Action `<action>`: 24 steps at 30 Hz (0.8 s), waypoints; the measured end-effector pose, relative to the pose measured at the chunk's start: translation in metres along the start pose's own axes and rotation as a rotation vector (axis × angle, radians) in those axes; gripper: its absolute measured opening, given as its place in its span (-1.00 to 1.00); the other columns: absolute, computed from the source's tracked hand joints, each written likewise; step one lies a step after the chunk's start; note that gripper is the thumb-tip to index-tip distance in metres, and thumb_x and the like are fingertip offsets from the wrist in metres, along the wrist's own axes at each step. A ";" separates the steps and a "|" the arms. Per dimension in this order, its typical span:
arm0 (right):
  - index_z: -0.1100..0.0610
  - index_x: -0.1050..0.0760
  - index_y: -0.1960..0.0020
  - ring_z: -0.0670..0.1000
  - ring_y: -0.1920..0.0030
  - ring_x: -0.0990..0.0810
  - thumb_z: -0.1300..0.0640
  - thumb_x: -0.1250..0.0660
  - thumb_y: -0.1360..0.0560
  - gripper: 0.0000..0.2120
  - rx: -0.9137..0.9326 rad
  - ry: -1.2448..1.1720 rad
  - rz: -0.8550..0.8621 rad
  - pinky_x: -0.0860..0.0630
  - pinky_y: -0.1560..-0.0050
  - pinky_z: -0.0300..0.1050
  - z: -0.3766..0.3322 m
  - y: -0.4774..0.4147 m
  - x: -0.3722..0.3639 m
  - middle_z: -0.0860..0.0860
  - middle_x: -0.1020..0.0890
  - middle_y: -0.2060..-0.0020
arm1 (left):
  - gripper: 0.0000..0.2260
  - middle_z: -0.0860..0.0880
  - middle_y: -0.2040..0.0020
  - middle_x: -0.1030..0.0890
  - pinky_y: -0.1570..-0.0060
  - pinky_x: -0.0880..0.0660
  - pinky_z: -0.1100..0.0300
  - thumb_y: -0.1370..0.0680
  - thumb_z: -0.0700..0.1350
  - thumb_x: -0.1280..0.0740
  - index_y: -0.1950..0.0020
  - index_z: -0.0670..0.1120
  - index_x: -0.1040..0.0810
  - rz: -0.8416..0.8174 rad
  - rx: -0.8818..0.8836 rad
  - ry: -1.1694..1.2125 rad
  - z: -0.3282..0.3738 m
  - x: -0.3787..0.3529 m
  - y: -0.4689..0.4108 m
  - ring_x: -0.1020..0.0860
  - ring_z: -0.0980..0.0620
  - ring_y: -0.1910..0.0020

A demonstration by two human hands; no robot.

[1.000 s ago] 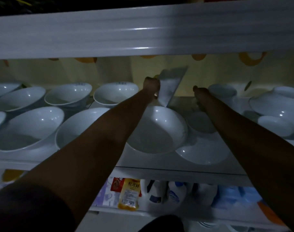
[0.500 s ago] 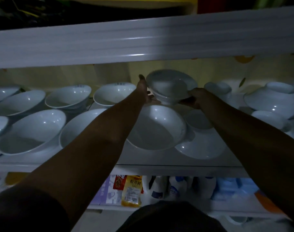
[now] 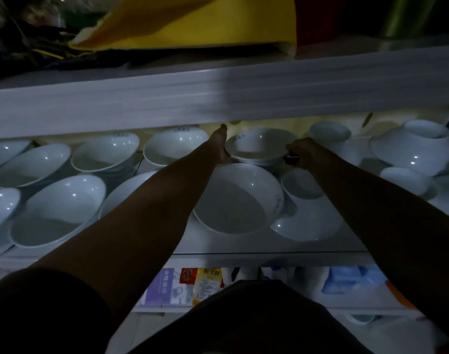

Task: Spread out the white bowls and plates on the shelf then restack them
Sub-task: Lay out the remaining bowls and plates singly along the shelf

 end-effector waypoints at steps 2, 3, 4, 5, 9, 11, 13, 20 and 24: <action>0.37 -0.32 -0.36 0.07 0.25 -0.46 0.28 -0.14 -0.61 -0.65 0.027 0.057 -0.002 -0.49 0.10 -0.10 -0.003 -0.003 0.004 0.23 -0.52 0.04 | -0.50 -0.23 -0.24 -0.44 -0.30 -0.32 -0.12 -0.62 0.18 -0.02 -0.39 -0.16 -0.28 0.017 -0.034 -0.081 0.005 0.003 -0.007 -0.48 -0.20 -0.09; 0.34 -0.33 -0.36 0.01 0.30 -0.42 0.25 -0.13 -0.60 -0.65 0.050 0.082 -0.007 -0.42 0.22 -0.13 -0.002 -0.002 0.008 0.18 -0.49 0.12 | -0.57 -0.21 -0.13 -0.46 -0.24 -0.35 -0.11 -0.63 0.15 -0.03 -0.30 -0.14 -0.33 0.037 -0.054 -0.127 0.007 0.003 -0.010 -0.47 -0.18 0.03; 0.29 -0.39 -0.31 -0.02 0.30 -0.41 0.23 -0.15 -0.59 -0.69 0.077 0.109 -0.013 -0.39 0.26 -0.15 -0.001 0.000 0.010 0.14 -0.47 0.12 | -0.61 -0.19 -0.02 -0.47 -0.16 -0.38 -0.09 -0.63 0.14 -0.03 -0.23 -0.15 -0.35 0.068 -0.074 -0.188 0.008 0.004 -0.013 -0.45 -0.15 0.08; 0.21 -0.48 -0.17 -0.05 0.30 -0.42 0.20 -0.17 -0.59 -0.79 0.101 0.133 -0.029 -0.39 0.29 -0.20 0.003 -0.002 0.013 0.13 -0.47 0.10 | -0.59 -0.16 0.03 -0.46 -0.08 -0.43 -0.05 -0.63 0.14 -0.03 -0.20 -0.18 -0.38 0.099 -0.098 -0.230 0.008 0.004 -0.015 -0.45 -0.13 0.11; 0.07 -0.46 -0.07 -0.11 0.23 -0.47 0.15 -0.13 -0.63 -0.86 0.140 0.111 -0.112 -0.44 0.44 -0.35 0.013 0.007 0.010 0.04 -0.51 0.10 | -0.46 -0.10 0.03 -0.52 0.29 -0.52 0.17 -0.62 0.20 -0.02 -0.40 -0.18 -0.34 0.158 -0.138 -0.375 0.002 0.007 -0.017 -0.49 -0.02 0.22; 0.28 -0.34 -0.37 0.04 -0.11 -0.52 0.24 -0.07 -0.64 -0.67 0.199 0.101 -0.141 -0.50 0.22 -0.42 0.014 0.007 0.008 0.07 -0.52 -0.12 | -0.46 -0.15 -0.14 -0.50 0.06 -0.52 0.13 -0.64 0.16 -0.02 -0.46 -0.19 -0.27 0.172 -0.168 -0.444 -0.001 0.006 -0.015 -0.53 -0.09 0.01; 0.39 -0.24 -0.43 0.18 -0.39 -0.36 0.29 -0.07 -0.63 -0.61 0.232 0.230 -0.099 -0.49 0.06 -0.37 0.008 0.000 0.005 0.20 -0.43 -0.29 | -0.46 -0.16 -0.41 -0.37 -0.30 -0.35 0.09 -0.64 0.14 -0.01 -0.48 -0.21 -0.24 0.227 -0.229 -0.588 -0.001 0.001 -0.013 -0.40 -0.15 -0.35; 0.35 -0.38 -0.33 0.24 -0.30 -0.42 0.07 -0.05 -0.62 -0.57 0.410 0.855 0.075 -0.36 -0.26 -0.02 -0.002 -0.006 0.033 0.29 -0.44 -0.29 | -0.47 -0.20 -0.54 -0.16 -0.44 -0.16 0.13 -0.64 0.04 -0.13 -0.53 -0.18 -0.15 0.307 -0.650 -1.273 -0.008 -0.041 -0.002 -0.21 -0.13 -0.50; 0.27 -0.45 -0.29 0.21 -0.29 -0.46 0.08 -0.10 -0.60 -0.62 0.724 1.073 0.106 -0.40 -0.28 0.05 0.009 0.019 0.067 0.23 -0.47 -0.29 | -0.55 -0.17 -0.50 -0.28 -0.42 -0.11 0.19 -0.62 -0.02 -0.19 -0.47 -0.19 -0.30 0.235 -0.851 -1.482 -0.034 -0.077 0.015 -0.27 -0.08 -0.48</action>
Point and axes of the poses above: each hand's wrist, its own y-axis away from the middle knuckle, its own x-axis out of the back of the hand, z = x × y, the point moved 3 cm from there along -y, towards the middle knuckle
